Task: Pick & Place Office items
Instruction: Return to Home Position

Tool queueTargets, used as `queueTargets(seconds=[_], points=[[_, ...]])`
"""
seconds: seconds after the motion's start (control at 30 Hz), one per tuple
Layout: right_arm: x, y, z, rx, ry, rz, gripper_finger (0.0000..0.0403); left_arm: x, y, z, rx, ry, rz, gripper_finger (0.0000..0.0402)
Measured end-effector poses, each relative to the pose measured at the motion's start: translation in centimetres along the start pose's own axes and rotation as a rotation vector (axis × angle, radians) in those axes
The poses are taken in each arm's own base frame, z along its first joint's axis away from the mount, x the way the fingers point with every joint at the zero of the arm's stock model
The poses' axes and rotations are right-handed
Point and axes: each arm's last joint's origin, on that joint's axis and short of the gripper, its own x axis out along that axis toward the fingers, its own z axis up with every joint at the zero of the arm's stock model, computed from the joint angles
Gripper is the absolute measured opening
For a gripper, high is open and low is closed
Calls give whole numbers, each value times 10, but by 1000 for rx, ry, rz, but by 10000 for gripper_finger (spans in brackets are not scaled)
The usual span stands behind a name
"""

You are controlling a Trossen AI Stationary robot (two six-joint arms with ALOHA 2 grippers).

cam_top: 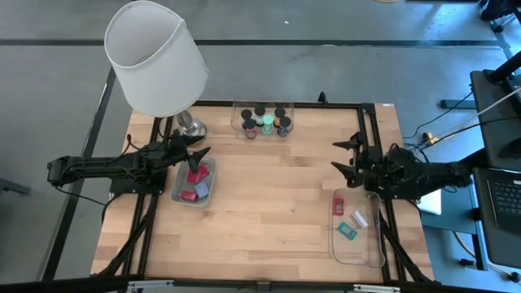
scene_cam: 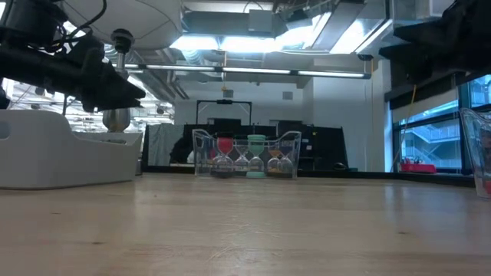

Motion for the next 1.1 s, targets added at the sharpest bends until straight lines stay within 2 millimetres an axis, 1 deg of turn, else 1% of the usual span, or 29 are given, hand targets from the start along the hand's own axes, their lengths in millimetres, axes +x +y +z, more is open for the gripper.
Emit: queueTargets(seconds=[0.1,0.33,0.5,0.67,1.1], points=[[1,-7,0,10,-6,-56,327,0,0,0,0,-1,0,269],[0,-24,-1,-30,6,-235,327,0,0,0,0,0,0,269],[-2,-33,-7,-14,63,-328,327,0,0,0,0,0,0,269],[-2,-35,-11,-36,116,-348,327,0,0,0,0,0,0,269],[-2,-35,-11,-32,113,-348,327,0,0,0,0,0,0,269]])
